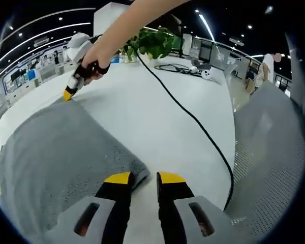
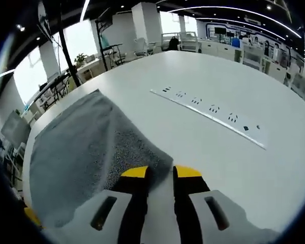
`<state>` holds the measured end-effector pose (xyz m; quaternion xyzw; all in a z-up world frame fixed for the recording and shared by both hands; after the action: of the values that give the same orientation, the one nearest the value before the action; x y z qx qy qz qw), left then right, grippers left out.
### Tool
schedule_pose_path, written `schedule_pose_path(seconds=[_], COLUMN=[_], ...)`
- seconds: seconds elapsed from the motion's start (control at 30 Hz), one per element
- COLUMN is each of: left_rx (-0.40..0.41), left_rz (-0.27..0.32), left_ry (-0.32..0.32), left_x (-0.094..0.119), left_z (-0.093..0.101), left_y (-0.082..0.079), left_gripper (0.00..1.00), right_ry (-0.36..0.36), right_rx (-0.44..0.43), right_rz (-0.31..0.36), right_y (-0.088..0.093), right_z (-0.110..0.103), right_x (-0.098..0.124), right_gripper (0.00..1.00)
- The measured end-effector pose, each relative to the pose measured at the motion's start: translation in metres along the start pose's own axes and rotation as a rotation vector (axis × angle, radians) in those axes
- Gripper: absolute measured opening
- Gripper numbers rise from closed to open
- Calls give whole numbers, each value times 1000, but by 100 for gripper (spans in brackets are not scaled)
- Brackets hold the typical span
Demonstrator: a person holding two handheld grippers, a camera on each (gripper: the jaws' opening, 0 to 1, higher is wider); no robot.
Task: Fold the towel on the table until its edges align and the towel forms a compact rectangular stack.
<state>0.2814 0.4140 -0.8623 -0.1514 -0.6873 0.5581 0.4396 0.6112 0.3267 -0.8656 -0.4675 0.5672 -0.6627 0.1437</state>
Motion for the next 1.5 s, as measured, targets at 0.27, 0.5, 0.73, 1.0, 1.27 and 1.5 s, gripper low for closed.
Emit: schedule_pose_path(seconds=[0.27, 0.5, 0.73, 1.0, 1.27, 1.5], left_rx=[-63, -129, -150, -179, -165, -157], left_rz=[-21, -46, -53, -50, -36, -28], left_ry=[-1, 4, -5, -6, -2, -5], left_x=[-1, -3, -3, -3, -2, -3], left_z=[0, 1, 1, -1, -1, 0], left_y=[-1, -3, -4, -5, -8, -10], left_gripper=[16, 13, 10, 6, 2, 2], right_ry=[-2, 3, 4, 5, 31, 44], right_rx=[5, -3, -23, -32, -58, -76], right_rz=[1, 25, 39, 15, -31, -44], right_y=[1, 4, 3, 0, -7, -10], right_z=[1, 3, 0, -1, -8, -8], right_x=[-5, -5, -3, -5, -3, -2], right_gripper=[11, 7, 5, 4, 2, 1])
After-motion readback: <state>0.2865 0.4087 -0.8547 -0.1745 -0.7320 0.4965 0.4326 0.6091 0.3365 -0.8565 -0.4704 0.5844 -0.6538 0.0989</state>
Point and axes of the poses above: the point that each gripper's makers call its tool centre point, and the gripper's own axes: x roughly backward along the fingers, z roughly to its right, y roughly out of its underside, the point moved 8 cm from there along x, roughly backward along the fingers, and after that the axes turned 15 degrees about z, right-handed, at the moved point
